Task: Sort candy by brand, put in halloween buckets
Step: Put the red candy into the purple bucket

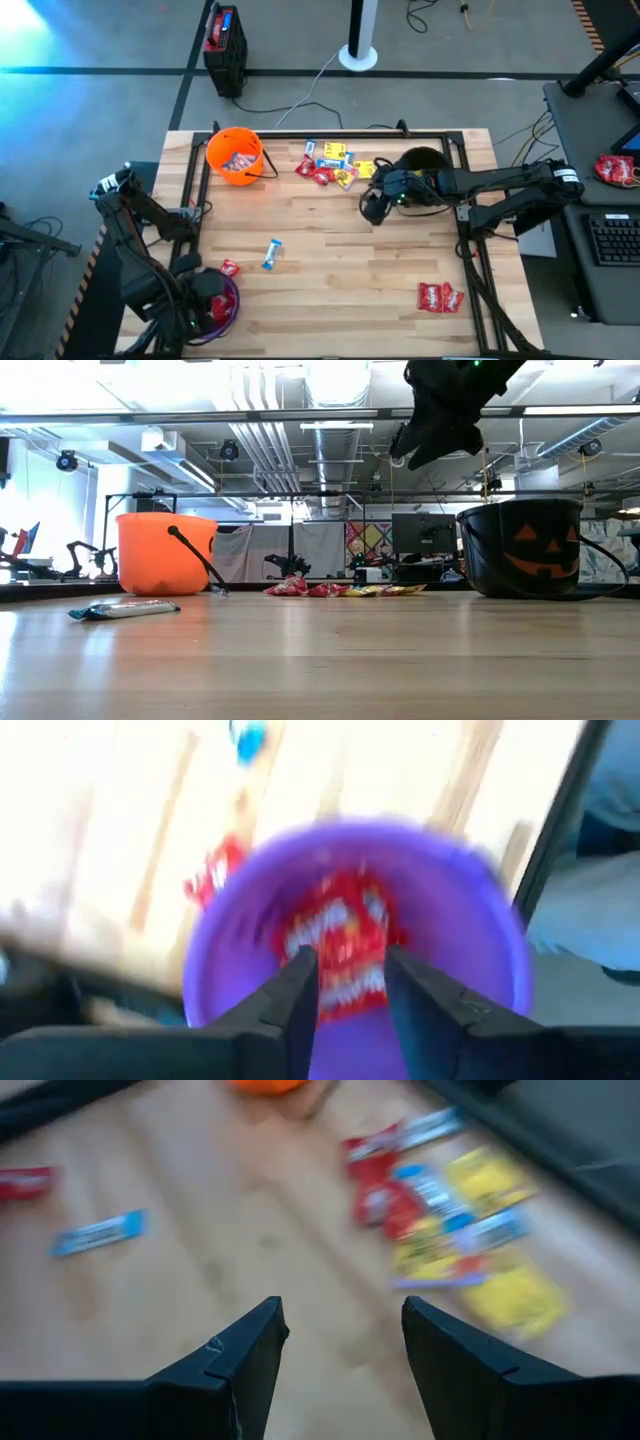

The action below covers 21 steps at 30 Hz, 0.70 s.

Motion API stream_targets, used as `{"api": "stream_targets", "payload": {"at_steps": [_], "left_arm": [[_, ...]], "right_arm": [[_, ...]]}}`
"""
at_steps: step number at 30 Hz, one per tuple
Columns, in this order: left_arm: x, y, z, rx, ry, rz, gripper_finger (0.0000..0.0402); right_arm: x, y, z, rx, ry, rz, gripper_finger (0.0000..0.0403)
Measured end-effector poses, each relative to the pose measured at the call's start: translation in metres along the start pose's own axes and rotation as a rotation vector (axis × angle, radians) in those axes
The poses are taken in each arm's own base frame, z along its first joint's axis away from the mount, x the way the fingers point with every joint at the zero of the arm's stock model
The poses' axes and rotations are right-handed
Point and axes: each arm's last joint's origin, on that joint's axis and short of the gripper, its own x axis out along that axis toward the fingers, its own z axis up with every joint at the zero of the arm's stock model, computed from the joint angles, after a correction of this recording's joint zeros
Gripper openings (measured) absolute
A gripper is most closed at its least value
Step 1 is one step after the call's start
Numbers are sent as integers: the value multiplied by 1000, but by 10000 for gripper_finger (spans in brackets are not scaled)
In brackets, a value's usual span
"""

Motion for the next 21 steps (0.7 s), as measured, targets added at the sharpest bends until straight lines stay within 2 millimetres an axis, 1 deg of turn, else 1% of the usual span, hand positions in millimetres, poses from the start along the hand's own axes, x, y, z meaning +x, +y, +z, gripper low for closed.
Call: {"api": "stream_targets", "payload": {"at_steps": [2,5,8,12,17,19,21], "left_arm": [[-8,-1,4,62,-61,-17,104],[-26,-3,10,169,-159,-34,103],[-43,0,17,278,-295,5,98],[-56,6,22,444,-427,61,89],[-62,19,27,571,-516,94,78],[-62,23,29,597,-539,77,77],[-61,28,32,632,-569,57,77]], "right_arm": [[-1,4,-1,38,60,122,196],[-5,15,-8,117,195,300,196],[-9,28,-22,214,341,363,195],[-19,44,-50,322,538,280,192],[-35,60,-92,447,779,33,184],[-41,66,-109,494,846,-78,181],[-46,75,-125,518,911,-151,180]]}}
